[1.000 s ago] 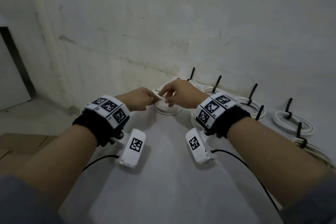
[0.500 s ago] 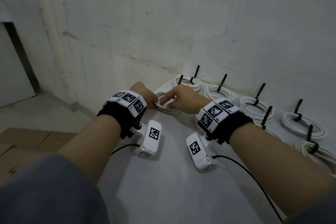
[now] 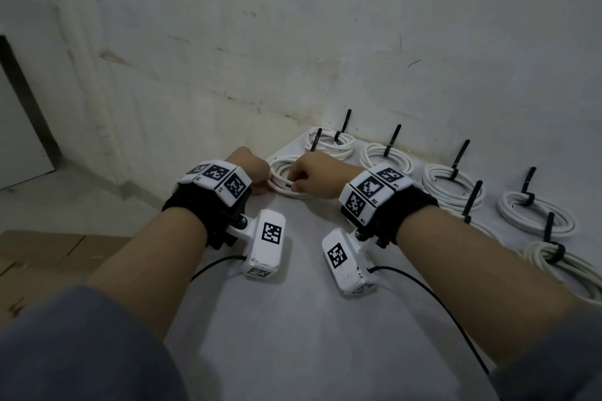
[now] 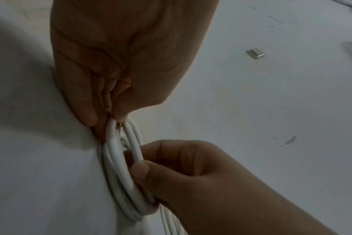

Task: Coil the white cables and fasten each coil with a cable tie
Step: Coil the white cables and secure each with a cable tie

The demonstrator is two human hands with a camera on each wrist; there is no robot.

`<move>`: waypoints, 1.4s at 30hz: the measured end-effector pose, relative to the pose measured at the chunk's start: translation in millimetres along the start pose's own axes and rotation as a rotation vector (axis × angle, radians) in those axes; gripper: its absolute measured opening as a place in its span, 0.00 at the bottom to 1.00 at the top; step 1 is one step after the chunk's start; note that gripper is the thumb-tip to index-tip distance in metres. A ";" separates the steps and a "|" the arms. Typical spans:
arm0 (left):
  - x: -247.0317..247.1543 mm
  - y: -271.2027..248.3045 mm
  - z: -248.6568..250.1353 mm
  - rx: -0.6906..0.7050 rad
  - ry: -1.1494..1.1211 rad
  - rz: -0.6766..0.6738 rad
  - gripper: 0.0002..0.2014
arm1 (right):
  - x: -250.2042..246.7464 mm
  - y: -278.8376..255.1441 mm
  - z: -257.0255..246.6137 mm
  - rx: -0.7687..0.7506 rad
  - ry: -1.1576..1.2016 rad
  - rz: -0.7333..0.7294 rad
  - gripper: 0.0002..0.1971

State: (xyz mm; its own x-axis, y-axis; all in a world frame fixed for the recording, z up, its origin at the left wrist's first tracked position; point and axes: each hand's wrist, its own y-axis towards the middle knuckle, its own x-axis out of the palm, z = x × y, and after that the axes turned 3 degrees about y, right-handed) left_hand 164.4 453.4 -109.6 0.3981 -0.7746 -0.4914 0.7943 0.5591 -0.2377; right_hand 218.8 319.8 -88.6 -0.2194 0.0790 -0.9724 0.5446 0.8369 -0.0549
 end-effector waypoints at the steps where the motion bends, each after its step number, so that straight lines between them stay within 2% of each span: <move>1: 1.7 0.6 0.0 0.014 0.021 0.000 0.10 | 0.5 0.3 0.0 0.003 0.002 0.000 0.10; 3: 3.9 2.4 0.4 0.030 0.050 0.009 0.11 | 1.6 0.8 0.3 0.011 0.011 0.006 0.11; 6: 3.0 -1.9 3.5 0.051 0.087 0.035 0.05 | 1.4 0.5 1.2 -0.005 0.004 0.011 0.11; 11: -2.2 -3.6 6.2 0.208 0.326 0.175 0.10 | -1.7 -2.1 4.6 -0.048 0.057 0.024 0.12; 16: -0.9 4.4 10.1 0.353 0.340 0.119 0.17 | -2.9 -2.9 5.4 -0.058 0.087 0.018 0.13; 19: -1.5 7.2 12.6 0.406 0.379 0.079 0.12 | -1.7 -2.6 6.5 -0.067 0.082 0.017 0.13; 22: -1.0 8.3 15.4 0.391 0.424 0.076 0.10 | -0.1 -0.7 9.1 -0.070 0.080 0.024 0.11; 25: -0.2 15.2 13.2 0.305 0.431 0.055 0.11 | 0.6 -0.1 10.7 -0.079 0.084 0.036 0.12; 30: -4.8 21.6 7.1 0.107 0.166 -0.023 0.06 | 3.7 2.6 13.2 -0.084 0.112 0.058 0.12; 34: -10.8 25.2 1.6 0.166 0.071 0.066 0.08 | 5.2 2.6 15.8 -0.071 0.168 0.058 0.12; 37: -10.3 29.4 -1.5 0.226 0.033 0.033 0.06 | 6.5 2.8 18.0 -0.076 0.194 0.071 0.12; 42: -6.9 33.7 -2.0 0.312 0.082 0.054 0.06 | 6.8 4.1 20.0 -0.079 0.204 0.072 0.12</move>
State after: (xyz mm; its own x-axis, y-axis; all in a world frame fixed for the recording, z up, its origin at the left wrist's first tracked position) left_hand 187.5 478.2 -115.8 0.4151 -0.7128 -0.5653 0.8805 0.4711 0.0526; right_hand 235.8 313.0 -100.0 -0.3455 0.2410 -0.9069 0.5011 0.8645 0.0388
